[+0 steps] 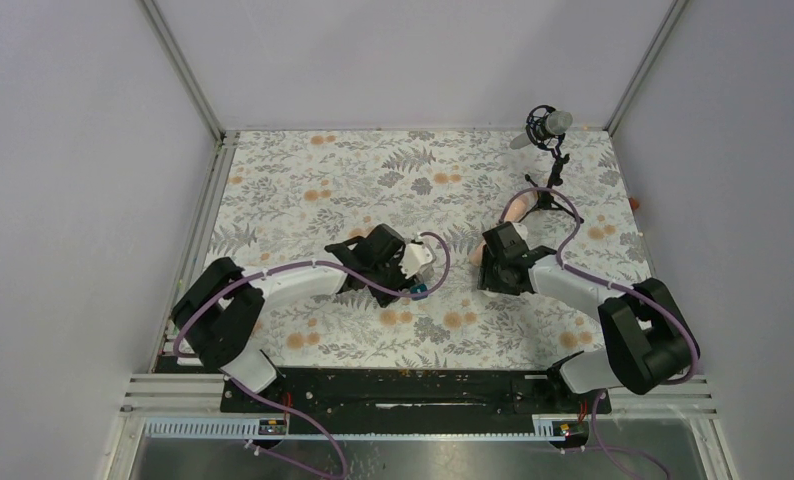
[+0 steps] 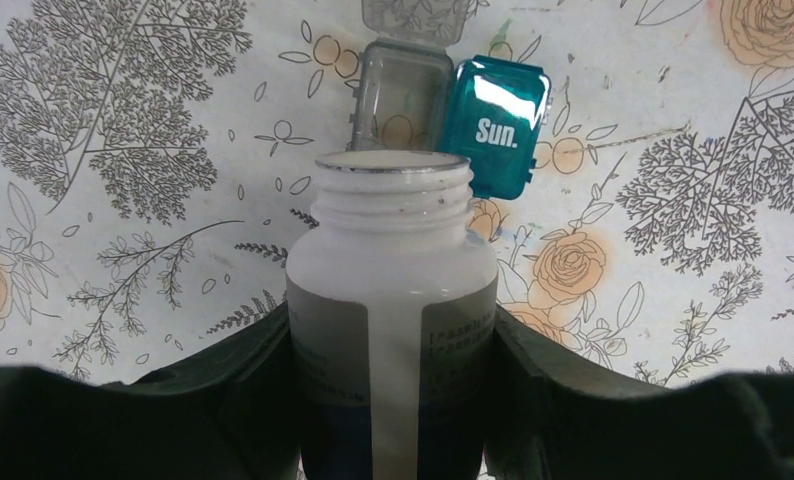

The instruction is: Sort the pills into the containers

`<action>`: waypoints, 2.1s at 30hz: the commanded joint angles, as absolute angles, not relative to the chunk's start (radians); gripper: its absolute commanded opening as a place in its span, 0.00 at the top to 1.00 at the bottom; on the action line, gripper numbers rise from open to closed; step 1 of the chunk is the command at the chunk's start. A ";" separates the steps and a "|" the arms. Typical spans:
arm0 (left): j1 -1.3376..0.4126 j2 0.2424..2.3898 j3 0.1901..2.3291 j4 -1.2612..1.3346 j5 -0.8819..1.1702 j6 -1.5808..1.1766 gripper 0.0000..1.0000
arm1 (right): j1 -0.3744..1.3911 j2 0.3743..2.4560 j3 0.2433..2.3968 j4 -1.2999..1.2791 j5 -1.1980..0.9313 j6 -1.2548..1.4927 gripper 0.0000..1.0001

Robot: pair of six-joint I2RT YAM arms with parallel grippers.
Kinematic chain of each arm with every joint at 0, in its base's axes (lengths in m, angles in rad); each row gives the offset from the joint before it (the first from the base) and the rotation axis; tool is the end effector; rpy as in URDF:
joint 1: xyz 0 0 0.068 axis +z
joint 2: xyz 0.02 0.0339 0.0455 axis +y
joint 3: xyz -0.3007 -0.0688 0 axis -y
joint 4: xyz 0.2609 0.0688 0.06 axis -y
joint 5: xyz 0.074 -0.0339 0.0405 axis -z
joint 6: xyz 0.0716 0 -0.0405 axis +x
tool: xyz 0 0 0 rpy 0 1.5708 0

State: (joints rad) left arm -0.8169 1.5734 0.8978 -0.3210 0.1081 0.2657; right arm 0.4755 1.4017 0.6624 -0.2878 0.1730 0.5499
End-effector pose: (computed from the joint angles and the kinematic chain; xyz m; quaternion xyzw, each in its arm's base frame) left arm 0.2276 -0.2537 0.1760 0.5066 0.8129 -0.1268 0.2580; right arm 0.2522 0.1160 0.1548 0.0589 0.9581 0.0587 0.2739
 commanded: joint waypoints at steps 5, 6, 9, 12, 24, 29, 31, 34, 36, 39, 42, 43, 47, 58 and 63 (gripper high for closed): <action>-0.824 1.593 0.955 -0.358 0.103 0.268 1.00 | 0.472 1.406 0.693 -0.282 0.210 0.548 0.23; -0.825 1.595 0.956 -0.359 0.103 0.268 1.00 | 0.471 1.397 0.690 -0.277 0.204 0.547 0.20; -0.824 1.605 0.970 -0.372 0.099 0.271 1.00 | 0.471 1.370 0.688 -0.277 0.185 0.554 0.15; -0.825 1.618 0.992 -0.389 0.095 0.281 1.00 | 0.470 1.340 0.689 -0.282 0.185 0.563 0.12; -0.835 1.678 1.071 -0.486 0.061 0.307 1.00 | 0.471 1.199 0.708 -0.365 0.315 0.556 0.12; -0.845 1.705 1.108 -0.534 0.033 0.304 1.00 | 0.471 1.184 0.705 -0.366 0.308 0.551 0.12; -0.848 1.706 1.115 -0.539 0.032 0.304 1.00 | 0.471 1.179 0.703 -0.366 0.311 0.551 0.12; -0.851 1.716 1.124 -0.548 0.026 0.305 1.00 | 0.470 1.172 0.700 -0.366 0.317 0.556 0.12; -0.851 1.731 1.135 -0.561 0.015 0.307 1.00 | 0.469 1.165 0.695 -0.366 0.322 0.558 0.12; -0.854 1.742 1.143 -0.564 0.005 0.305 1.00 | 0.469 1.153 0.689 -0.366 0.334 0.558 0.13; -0.855 1.756 1.158 -0.574 -0.023 0.306 1.00 | 0.467 1.145 0.684 -0.363 0.332 0.553 0.13; -0.857 1.760 1.161 -0.578 -0.029 0.307 1.00 | 0.467 1.139 0.681 -0.358 0.332 0.549 0.13; -0.860 1.775 1.177 -0.601 -0.052 0.309 1.00 | 0.465 1.115 0.659 -0.335 0.326 0.538 0.13; -0.872 1.798 1.217 -0.635 -0.058 0.316 1.00 | 0.461 1.108 0.653 -0.330 0.317 0.535 0.13; -0.876 1.804 1.227 -0.659 -0.071 0.316 1.00 | 0.460 1.108 0.646 -0.325 0.312 0.535 0.13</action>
State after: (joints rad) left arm -0.8684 1.7996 1.1778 -0.6395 -0.0376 0.3004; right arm 0.4698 1.1255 0.6559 -0.3531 0.2951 0.5453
